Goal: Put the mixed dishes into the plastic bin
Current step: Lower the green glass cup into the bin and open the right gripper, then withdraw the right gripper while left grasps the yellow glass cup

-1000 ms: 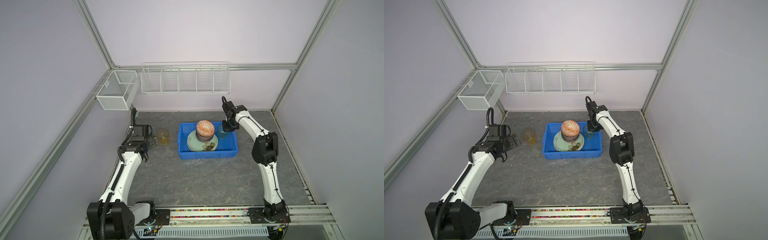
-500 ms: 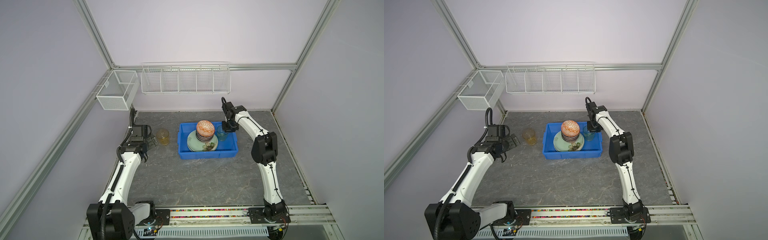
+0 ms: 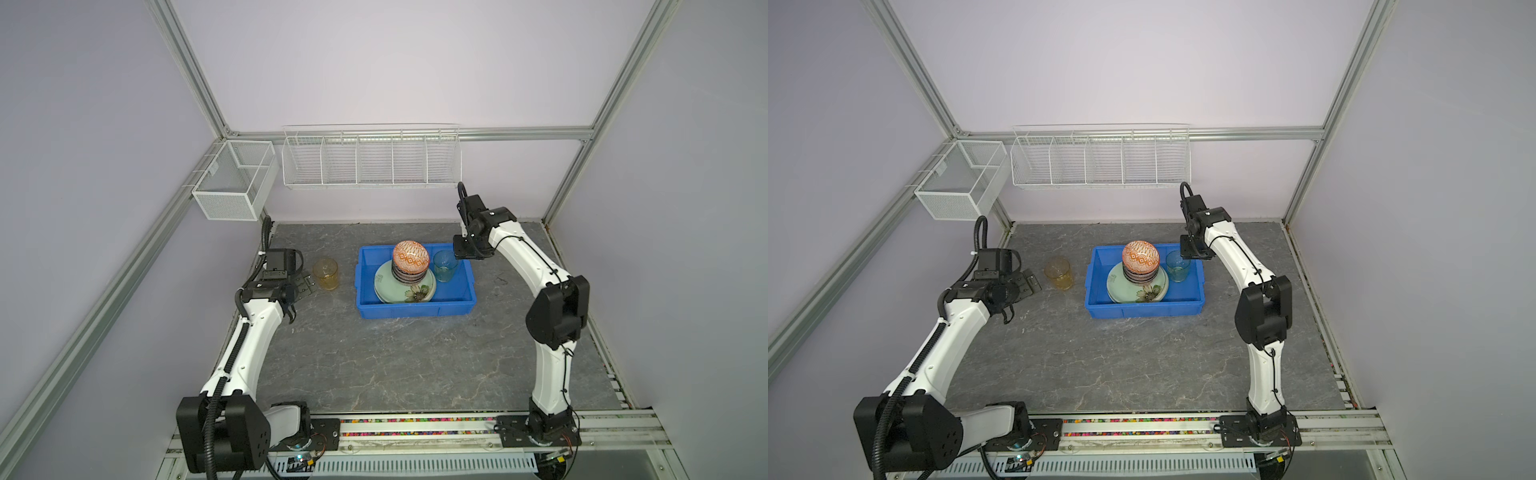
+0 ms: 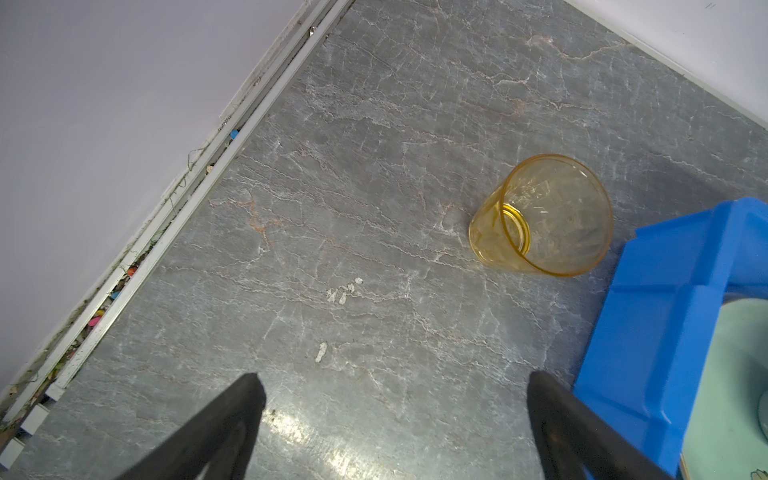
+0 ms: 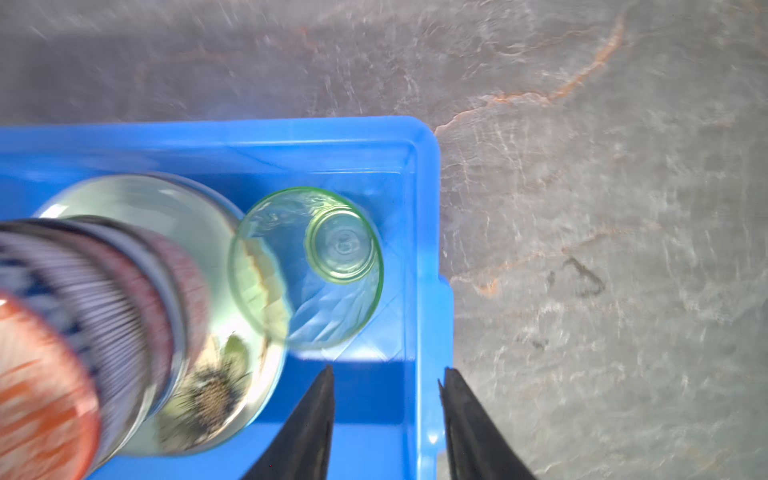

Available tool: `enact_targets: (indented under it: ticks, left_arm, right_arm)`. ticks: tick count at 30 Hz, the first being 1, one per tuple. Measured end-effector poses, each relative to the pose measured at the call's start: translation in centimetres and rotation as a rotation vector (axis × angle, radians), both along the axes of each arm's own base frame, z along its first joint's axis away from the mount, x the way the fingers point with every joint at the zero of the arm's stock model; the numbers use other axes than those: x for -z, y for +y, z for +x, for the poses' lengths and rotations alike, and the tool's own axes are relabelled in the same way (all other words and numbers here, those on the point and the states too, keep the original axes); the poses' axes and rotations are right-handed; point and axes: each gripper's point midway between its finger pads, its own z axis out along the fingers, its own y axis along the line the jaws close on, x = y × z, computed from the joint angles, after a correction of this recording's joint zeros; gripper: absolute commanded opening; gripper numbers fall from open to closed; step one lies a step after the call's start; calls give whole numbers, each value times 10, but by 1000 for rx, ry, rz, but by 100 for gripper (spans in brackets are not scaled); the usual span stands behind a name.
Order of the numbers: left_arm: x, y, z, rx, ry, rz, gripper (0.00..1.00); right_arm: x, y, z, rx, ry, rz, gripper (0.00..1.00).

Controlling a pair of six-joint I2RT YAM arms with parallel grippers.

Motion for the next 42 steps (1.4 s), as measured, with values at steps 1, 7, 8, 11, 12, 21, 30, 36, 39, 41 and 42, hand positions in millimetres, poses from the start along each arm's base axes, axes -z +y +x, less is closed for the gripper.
enact_targets:
  ticks: [1, 7, 8, 11, 12, 21, 30, 36, 39, 41, 42]
  left_arm:
    - [0, -1, 2, 3, 5, -4, 97]
    - [-14, -9, 21, 25, -5, -43, 94]
    - [-17, -10, 25, 28, -7, -50, 94]
    - [-23, -14, 40, 35, -13, -70, 91]
    - [-23, -15, 45, 38, -11, -75, 90]
    - [24, -30, 76, 60, 148, -150, 77]
    - [56, -33, 79, 59, 226, -171, 66]
    - [70, -34, 87, 49, 239, -178, 61]
    - [75, -34, 91, 43, 239, -184, 57]
    - [77, -34, 94, 37, 233, -187, 53]
    - [78, -34, 95, 34, 230, -188, 50]
  right_arm:
    - [-8, -1, -5, -3, -16, 8, 71]
    - [-32, -10, -40, -15, -65, 54, 88]
    - [-33, -11, -46, -19, -68, 62, 88]
    - [-34, -14, -67, -27, -74, 89, 88]
    - [-34, -15, -73, -30, -76, 98, 88]
    - [-30, -29, -124, -39, -92, 138, 88]
    - [-17, -45, -146, -3, -82, 142, 88]
    - [-6, -51, -150, 21, -60, 151, 88]
    - [-2, -53, -153, 31, -48, 155, 88]
    - [-1, -55, -155, 37, -47, 157, 88]
    - [-1, -55, -155, 38, -49, 158, 88]
